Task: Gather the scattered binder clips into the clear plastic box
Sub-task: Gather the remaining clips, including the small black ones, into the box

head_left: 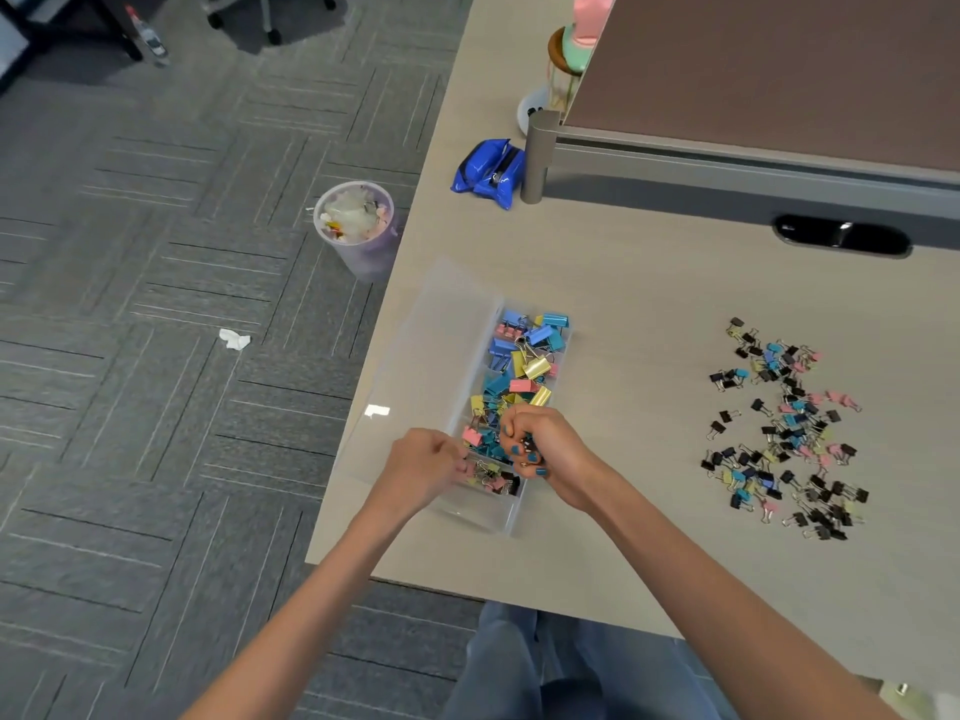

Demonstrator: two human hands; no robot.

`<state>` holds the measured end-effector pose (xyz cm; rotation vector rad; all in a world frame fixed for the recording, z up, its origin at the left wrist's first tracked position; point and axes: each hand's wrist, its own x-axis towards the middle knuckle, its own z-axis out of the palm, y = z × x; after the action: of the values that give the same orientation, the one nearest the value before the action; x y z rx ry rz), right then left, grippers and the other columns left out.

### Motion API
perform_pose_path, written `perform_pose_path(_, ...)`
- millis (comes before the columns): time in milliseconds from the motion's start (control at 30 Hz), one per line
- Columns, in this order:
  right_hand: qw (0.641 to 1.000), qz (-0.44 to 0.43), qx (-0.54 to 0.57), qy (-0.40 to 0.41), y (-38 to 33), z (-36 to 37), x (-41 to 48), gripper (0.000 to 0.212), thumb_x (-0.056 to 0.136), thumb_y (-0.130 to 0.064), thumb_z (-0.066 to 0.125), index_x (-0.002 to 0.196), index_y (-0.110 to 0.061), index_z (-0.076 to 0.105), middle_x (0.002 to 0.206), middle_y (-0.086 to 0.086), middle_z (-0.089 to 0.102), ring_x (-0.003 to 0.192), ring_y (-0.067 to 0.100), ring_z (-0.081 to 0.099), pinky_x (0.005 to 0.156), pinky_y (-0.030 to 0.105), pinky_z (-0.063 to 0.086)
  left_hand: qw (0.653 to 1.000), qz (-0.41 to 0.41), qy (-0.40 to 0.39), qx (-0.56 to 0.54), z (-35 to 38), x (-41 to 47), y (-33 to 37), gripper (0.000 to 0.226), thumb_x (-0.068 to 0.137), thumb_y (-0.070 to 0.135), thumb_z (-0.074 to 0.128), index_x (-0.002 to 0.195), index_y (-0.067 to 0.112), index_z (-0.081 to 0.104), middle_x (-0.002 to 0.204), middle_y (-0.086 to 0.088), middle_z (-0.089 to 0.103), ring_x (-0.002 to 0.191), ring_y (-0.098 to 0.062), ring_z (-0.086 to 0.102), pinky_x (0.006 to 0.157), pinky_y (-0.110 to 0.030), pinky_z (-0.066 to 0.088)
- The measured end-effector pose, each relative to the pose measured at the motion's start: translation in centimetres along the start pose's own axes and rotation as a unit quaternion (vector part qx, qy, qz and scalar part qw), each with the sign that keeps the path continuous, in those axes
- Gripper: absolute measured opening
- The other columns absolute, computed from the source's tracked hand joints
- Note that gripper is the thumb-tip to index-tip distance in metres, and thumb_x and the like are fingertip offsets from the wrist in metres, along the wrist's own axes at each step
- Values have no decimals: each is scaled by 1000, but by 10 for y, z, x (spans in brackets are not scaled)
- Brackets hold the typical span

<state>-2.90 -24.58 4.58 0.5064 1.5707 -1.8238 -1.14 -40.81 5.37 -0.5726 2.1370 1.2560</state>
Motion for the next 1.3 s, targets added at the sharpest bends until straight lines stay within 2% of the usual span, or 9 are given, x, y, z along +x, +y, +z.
perform_pose_path(133, 985, -20, -170, 14, 11, 23, 7, 23, 90, -5, 38, 75, -15, 52, 66, 1, 49, 55, 13, 47, 55, 27, 43, 1000, -3, 25, -18, -8, -6, -7, 30, 94, 3, 38, 92, 3, 68, 73, -8, 70, 58, -12, 64, 53, -18, 52)
perform_pose_path(267, 951, -65, -302, 16, 27, 34, 19, 27, 92, -4, 34, 82, -18, 55, 77, -3, 54, 75, 17, 56, 59, 25, 39, 999, -5, 37, -29, -15, -11, -16, 31, 94, 2, 37, 90, 4, 67, 70, -7, 69, 51, -4, 64, 57, -22, 55)
perform_pose_path(333, 949, -61, -310, 23, 31, 35, 22, 27, 92, -3, 34, 86, -16, 56, 79, -2, 55, 78, 17, 55, 57, 23, 37, 998, -9, 36, -44, -16, -12, -18, 30, 94, 1, 36, 91, 2, 66, 69, -7, 69, 49, -4, 64, 58, -23, 55)
perform_pose_path(400, 949, -67, -306, 30, 32, 37, 21, 28, 92, -1, 33, 89, -15, 57, 75, -2, 55, 67, 12, 51, 52, 20, 35, 998, -11, 35, -59, -18, -13, -20, 30, 95, 1, 35, 93, 0, 65, 69, -8, 69, 50, -7, 65, 56, -21, 55)
perform_pose_path(567, 931, -180, -316, 35, 38, 36, 18, 21, 95, -4, 39, 91, -15, 57, 69, 2, 56, 65, 17, 52, 61, 29, 41, 997, -3, 35, -73, -19, -13, -23, 29, 96, 2, 36, 94, 0, 65, 70, -7, 69, 56, -13, 67, 59, -24, 56)
perform_pose_path(667, 904, -218, -368, 30, 42, 37, 17, 15, 96, -8, 42, 91, -12, 55, 73, -6, 52, 69, 14, 51, 65, 29, 41, 997, 1, 35, -75, -17, -12, -24, 29, 95, 3, 37, 93, 2, 66, 71, -7, 69, 57, -12, 66, 61, -25, 56)
perform_pose_path(800, 856, -256, -450, 14, 49, 36, 18, 13, 95, -6, 42, 95, -11, 54, 88, -2, 53, 80, 17, 51, 72, 35, 46, 997, 16, 30, -73, -18, -11, -27, 29, 96, 3, 38, 90, 4, 66, 71, -7, 69, 59, -12, 66, 61, -25, 57)
perform_pose_path(1067, 750, -306, -586, 9, 61, 28, 19, 27, 86, 6, 51, 103, -14, 49, 105, 2, 48, 96, 19, 46, 71, 40, 48, 997, 53, 39, -42, -19, -10, -30, 32, 96, 2, 36, 83, 8, 64, 68, -6, 67, 57, -12, 66, 60, -26, 57)
perform_pose_path(1300, 720, -317, -617, -9, 69, 22, 11, 30, 88, 3, 50, 110, -16, 46, 107, 3, 54, 85, 24, 55, 65, 42, 50, 996, 67, 44, -44, -17, -11, -33, 30, 98, 3, 37, 86, 7, 64, 69, -5, 67, 56, -8, 65, 62, -29, 56)
